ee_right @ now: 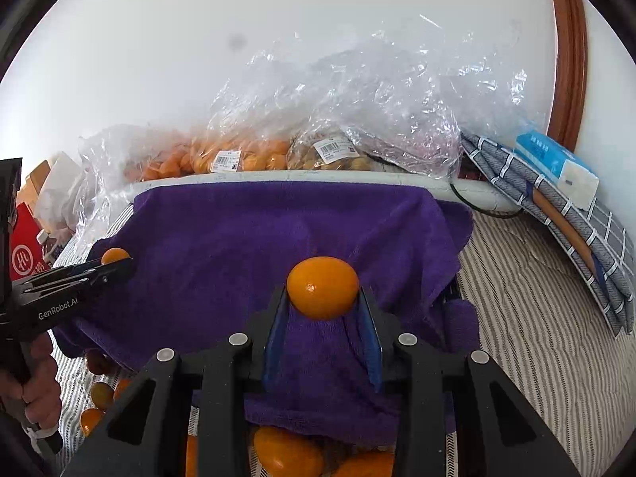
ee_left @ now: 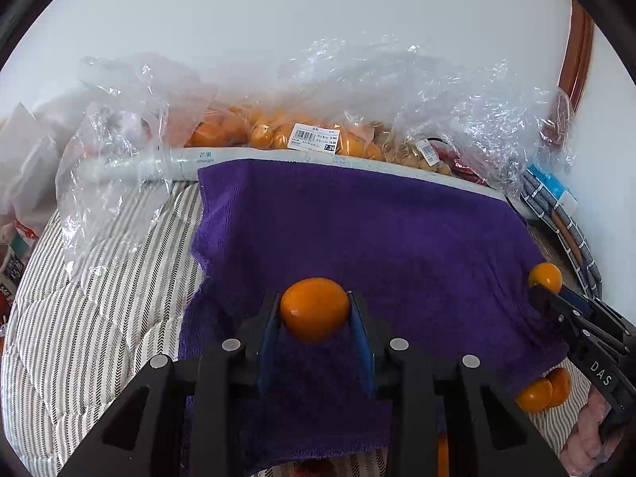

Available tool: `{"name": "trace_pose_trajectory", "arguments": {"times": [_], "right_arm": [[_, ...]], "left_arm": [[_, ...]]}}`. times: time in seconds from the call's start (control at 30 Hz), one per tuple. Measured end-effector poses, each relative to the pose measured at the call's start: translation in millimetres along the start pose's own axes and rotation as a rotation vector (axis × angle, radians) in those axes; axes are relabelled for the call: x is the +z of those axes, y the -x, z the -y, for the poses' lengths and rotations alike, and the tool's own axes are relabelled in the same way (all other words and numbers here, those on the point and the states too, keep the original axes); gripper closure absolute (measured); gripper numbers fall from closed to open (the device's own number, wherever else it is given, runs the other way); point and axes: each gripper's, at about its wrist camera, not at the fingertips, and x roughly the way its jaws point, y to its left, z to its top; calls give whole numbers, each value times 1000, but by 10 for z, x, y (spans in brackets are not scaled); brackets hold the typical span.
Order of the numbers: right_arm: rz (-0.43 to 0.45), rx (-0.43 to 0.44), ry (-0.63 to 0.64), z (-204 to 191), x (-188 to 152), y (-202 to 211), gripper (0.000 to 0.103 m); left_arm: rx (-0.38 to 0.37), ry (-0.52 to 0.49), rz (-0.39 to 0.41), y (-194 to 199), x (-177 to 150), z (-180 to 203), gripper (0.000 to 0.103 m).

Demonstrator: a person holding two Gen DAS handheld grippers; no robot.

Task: Organize fruits
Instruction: 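Lower the orange onto the purple towel with the right gripper while the left grasps an orange, then release the orange onto the towel with the left gripper while the right grasps another orange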

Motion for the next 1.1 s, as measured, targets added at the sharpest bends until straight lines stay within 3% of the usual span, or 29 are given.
{"name": "trace_pose_trajectory", "arguments": {"times": [0.4, 0.8, 0.87, 1.0, 1.1], "right_arm": [[-64, 8, 6, -14, -89, -209, 68], [-67, 4, -2, 2, -118, -227, 67], [-54, 8, -1, -7, -121, -196, 65], [-21, 16, -6, -21, -133, -99, 44], [5, 19, -17, -13, -125, -13, 41]], "left_arm": [[13, -28, -11, -52, -71, 101, 71], [58, -42, -21, -107, -60, 100, 70], [60, -49, -19, -104, -62, 109, 70], [48, -32, -14, -80, -59, 86, 70], [43, -26, 3, -41, -60, 77, 69]]}}
